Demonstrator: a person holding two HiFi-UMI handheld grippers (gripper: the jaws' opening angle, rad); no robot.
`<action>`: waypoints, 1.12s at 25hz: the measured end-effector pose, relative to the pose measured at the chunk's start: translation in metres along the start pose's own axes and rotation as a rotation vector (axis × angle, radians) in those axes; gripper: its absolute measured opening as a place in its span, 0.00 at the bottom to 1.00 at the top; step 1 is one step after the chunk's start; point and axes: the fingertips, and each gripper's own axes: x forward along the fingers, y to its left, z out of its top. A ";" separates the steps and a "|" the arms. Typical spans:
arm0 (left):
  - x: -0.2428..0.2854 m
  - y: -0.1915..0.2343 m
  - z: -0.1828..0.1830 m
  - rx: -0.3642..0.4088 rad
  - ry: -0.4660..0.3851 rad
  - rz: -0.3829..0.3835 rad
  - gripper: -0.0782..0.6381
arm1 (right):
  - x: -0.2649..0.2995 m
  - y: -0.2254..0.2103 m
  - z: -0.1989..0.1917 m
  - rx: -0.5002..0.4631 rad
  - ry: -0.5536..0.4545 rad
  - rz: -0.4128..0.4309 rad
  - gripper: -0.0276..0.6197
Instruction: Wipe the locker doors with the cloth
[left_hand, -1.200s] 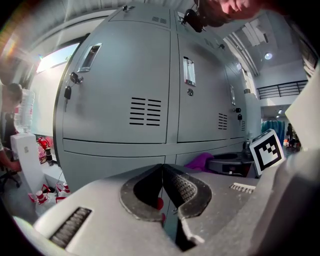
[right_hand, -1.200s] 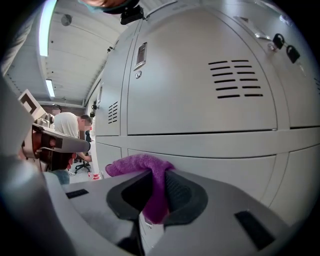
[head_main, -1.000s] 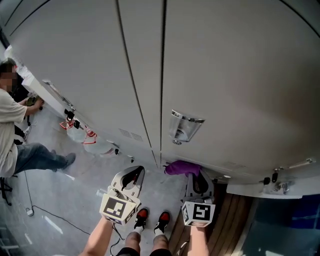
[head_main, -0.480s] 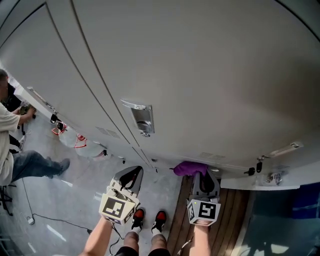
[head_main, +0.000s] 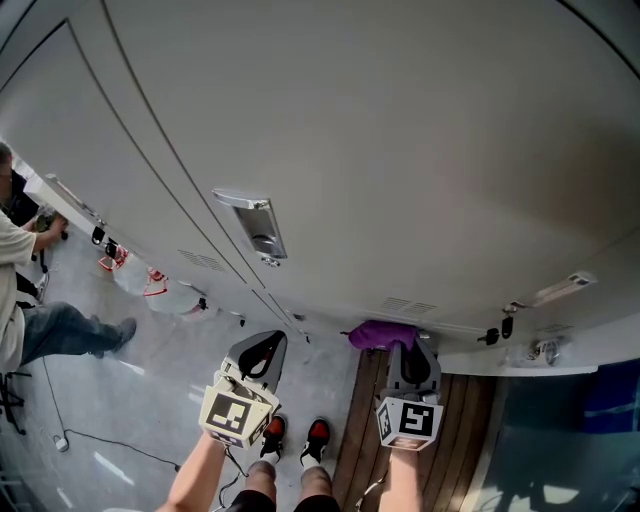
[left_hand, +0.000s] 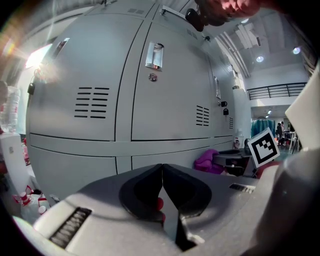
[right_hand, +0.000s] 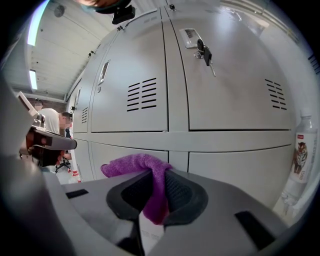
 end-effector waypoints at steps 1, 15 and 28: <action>-0.001 0.000 0.000 0.001 -0.001 0.000 0.14 | -0.002 0.001 0.001 -0.003 -0.002 0.001 0.14; -0.038 -0.006 -0.001 0.028 -0.016 0.005 0.14 | -0.054 0.041 0.000 0.012 -0.022 0.034 0.14; -0.077 0.038 -0.033 -0.006 -0.005 0.079 0.14 | -0.029 0.142 -0.025 -0.005 -0.008 0.207 0.14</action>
